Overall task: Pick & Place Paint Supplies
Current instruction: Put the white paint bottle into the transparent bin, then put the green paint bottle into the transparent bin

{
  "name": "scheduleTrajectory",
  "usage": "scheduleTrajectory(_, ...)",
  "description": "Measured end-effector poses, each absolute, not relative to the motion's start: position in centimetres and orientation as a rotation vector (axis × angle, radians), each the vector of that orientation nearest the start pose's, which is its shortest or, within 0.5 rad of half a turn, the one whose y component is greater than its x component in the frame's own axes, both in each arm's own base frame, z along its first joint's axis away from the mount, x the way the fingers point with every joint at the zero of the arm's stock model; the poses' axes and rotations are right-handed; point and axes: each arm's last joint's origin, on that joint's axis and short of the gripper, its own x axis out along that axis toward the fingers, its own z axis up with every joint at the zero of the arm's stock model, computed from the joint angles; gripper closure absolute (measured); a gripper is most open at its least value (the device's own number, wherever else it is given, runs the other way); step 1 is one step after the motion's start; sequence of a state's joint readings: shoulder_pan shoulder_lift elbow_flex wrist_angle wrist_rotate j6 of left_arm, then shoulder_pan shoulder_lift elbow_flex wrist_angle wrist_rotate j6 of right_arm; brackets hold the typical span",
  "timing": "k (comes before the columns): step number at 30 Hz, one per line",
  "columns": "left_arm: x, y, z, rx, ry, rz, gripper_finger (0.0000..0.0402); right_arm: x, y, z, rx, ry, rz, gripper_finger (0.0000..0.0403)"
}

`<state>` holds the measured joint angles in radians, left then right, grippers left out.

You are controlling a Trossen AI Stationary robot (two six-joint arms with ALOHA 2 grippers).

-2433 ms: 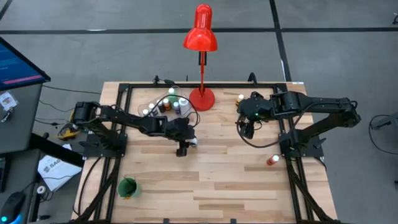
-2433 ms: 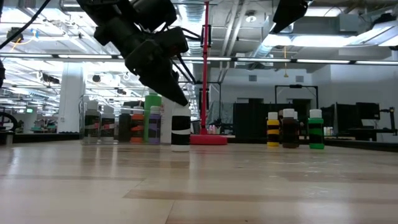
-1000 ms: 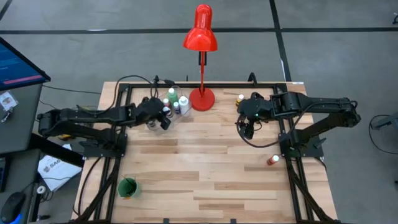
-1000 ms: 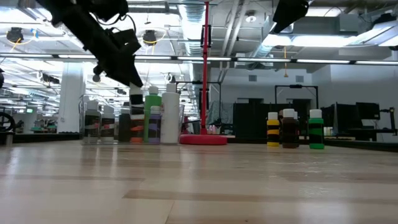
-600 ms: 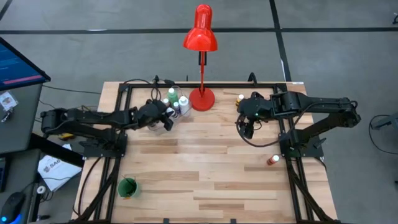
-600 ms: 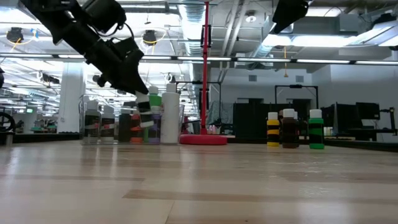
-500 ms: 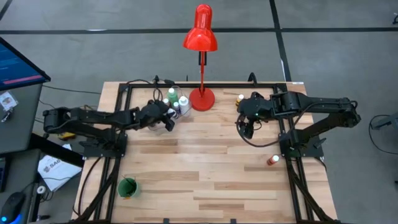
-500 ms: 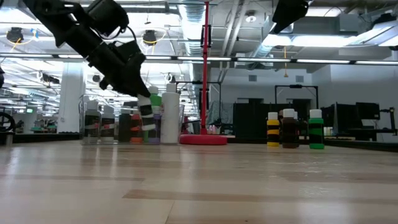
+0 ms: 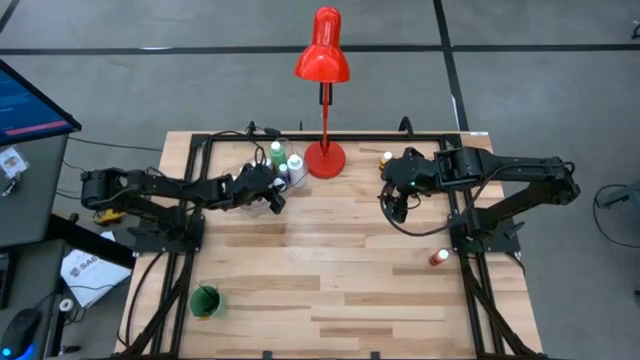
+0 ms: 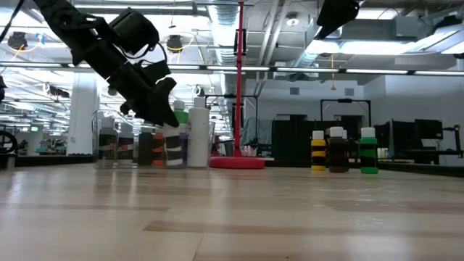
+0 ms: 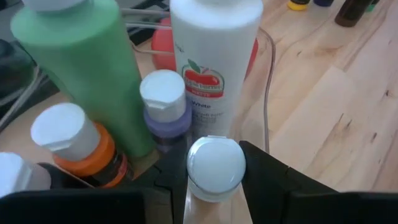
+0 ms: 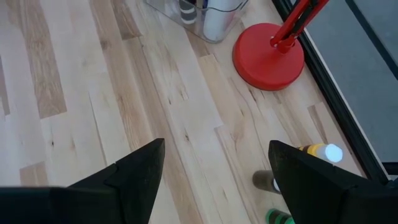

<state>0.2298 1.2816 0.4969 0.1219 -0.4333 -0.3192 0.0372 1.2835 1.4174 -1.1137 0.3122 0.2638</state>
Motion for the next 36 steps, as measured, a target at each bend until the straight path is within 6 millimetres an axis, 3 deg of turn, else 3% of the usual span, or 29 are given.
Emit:
scheduleTrajectory(8,22.9,6.6,17.0,-0.234,0.522,0.722,0.0286,23.3,0.0,37.0,0.071,0.923,-0.377,0.0120)
scheduleTrajectory(22,23.1,6.6,17.2,-0.237,0.497,0.710,0.0235,23.3,0.0,37.0,0.119,0.917,-0.404,0.0120)
scheduleTrajectory(27,22.8,6.4,18.2,-0.241,0.451,0.700,0.0208,22.4,-1.5,36.6,0.262,0.950,-0.604,0.0120)
scheduleTrajectory(32,21.8,5.8,20.9,-0.254,0.324,0.671,0.0171,20.8,-4.0,35.6,0.456,1.055,-0.869,0.0120)
scheduleTrajectory(36,20.5,5.2,23.1,-0.287,0.205,0.649,0.0148,19.8,-5.5,33.6,0.465,1.167,-0.956,0.0120)
